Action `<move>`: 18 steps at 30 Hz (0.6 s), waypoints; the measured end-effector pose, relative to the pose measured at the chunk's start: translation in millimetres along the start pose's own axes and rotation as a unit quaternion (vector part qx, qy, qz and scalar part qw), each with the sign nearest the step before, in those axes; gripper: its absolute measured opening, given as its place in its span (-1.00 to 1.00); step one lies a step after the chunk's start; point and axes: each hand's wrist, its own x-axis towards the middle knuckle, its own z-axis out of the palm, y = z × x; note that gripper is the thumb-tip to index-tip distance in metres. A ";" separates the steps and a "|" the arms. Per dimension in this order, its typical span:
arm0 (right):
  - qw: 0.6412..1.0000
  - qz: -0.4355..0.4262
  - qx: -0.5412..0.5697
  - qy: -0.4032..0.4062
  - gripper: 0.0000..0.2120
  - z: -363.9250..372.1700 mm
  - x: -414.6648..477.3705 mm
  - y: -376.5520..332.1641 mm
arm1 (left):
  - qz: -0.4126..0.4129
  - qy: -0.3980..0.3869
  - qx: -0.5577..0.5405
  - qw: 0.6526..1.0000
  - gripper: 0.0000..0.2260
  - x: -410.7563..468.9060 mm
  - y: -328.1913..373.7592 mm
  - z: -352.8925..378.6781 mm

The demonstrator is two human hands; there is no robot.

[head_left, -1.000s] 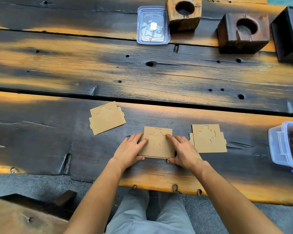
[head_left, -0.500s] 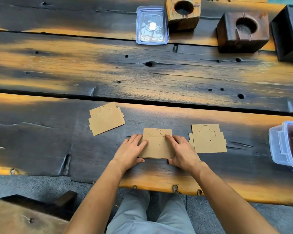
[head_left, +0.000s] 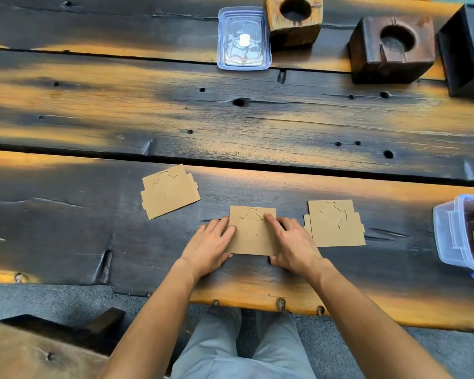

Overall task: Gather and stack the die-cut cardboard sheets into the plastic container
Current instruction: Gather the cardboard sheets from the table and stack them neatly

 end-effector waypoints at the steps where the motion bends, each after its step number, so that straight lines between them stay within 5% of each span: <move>1: 1.000 0.002 0.001 0.002 0.03 0.3 0.3 0.0 | -0.001 0.000 0.004 1.000 -0.46 0.1 0.1 0.5; 6: 1.000 -0.005 -0.013 0.007 -0.26 2.2 1.2 1.1 | -0.013 -0.005 0.005 1.000 -0.47 -0.3 -1.1 0.9; 18: 1.000 -0.014 -0.004 -0.001 -0.22 -5.6 -4.2 2.5 | -0.056 -0.026 -0.019 0.998 -0.37 2.4 2.6 -5.2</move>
